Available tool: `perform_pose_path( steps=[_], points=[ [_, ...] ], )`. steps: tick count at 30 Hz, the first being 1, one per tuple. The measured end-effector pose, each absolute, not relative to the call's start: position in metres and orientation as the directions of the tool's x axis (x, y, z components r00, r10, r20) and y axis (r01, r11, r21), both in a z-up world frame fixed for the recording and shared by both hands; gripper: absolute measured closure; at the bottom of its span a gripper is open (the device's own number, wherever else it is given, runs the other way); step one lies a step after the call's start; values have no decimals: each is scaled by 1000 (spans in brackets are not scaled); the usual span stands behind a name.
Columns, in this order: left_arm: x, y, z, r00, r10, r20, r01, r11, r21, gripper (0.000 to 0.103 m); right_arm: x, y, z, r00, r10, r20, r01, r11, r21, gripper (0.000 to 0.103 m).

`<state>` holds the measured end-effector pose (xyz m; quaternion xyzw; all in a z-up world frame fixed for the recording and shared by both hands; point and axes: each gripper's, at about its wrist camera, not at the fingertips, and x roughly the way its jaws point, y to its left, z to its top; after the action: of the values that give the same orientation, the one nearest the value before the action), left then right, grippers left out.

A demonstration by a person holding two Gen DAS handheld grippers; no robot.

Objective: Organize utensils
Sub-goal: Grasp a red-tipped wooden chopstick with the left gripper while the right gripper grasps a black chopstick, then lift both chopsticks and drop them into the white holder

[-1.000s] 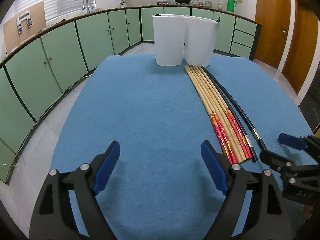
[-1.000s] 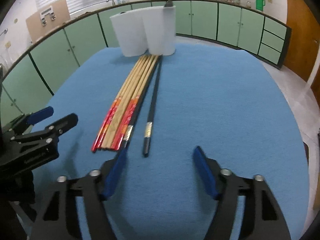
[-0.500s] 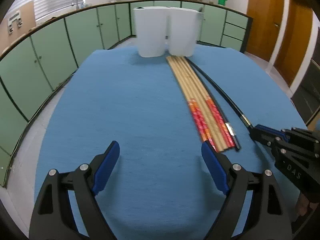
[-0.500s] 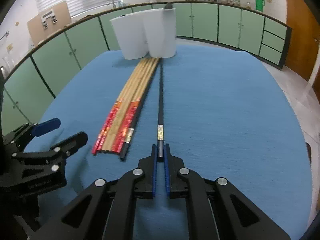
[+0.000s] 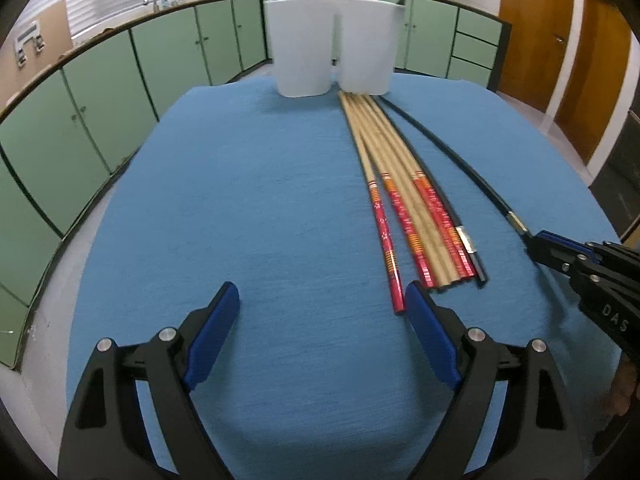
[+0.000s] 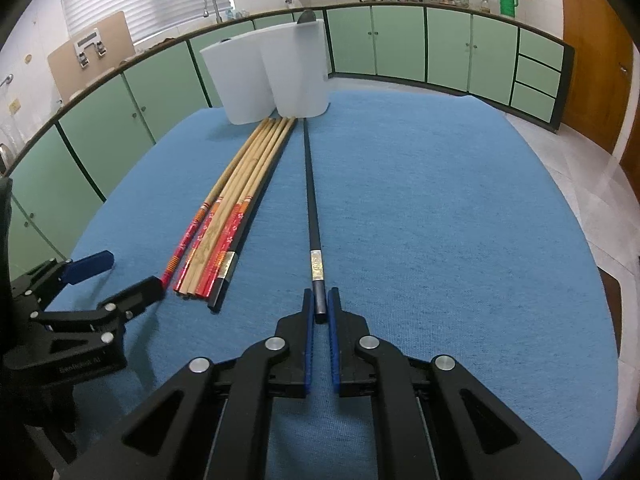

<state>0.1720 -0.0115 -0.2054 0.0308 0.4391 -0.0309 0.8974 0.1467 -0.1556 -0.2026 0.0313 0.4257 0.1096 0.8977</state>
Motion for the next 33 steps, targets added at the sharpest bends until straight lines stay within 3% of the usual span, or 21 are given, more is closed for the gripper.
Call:
perform_pose_path(
  steps=[2, 7, 20, 23, 27, 28, 33],
  points=[
    [172, -10, -205, 611, -22, -792, 73, 997, 28, 20, 145, -157, -202, 613, 235, -755, -181, 971, 155, 94],
    [169, -12, -207, 604, -29, -796, 86, 996, 29, 21, 132, -160, -201, 605, 274, -748, -224, 960, 171, 78],
    [171, -17, -207, 615, -50, -787, 80, 997, 0, 38, 143, -155, -203, 610, 253, -751, -216, 965, 150, 78],
    [171, -21, -206, 619, -54, -784, 91, 996, 3, 47, 147, -149, -203, 614, 226, -756, -215, 970, 115, 82],
    [168, -30, -205, 623, -66, -779, 116, 993, 9, 68, 147, -151, -204, 616, 216, -757, -206, 972, 111, 96],
    [168, -31, -205, 623, -73, -779, 124, 992, 6, 77, 147, -152, -204, 615, 224, -756, -205, 971, 121, 96],
    [167, -36, -204, 625, -81, -776, 138, 990, 8, 98, 147, -155, -204, 616, 236, -752, -206, 969, 136, 96]
  ],
)
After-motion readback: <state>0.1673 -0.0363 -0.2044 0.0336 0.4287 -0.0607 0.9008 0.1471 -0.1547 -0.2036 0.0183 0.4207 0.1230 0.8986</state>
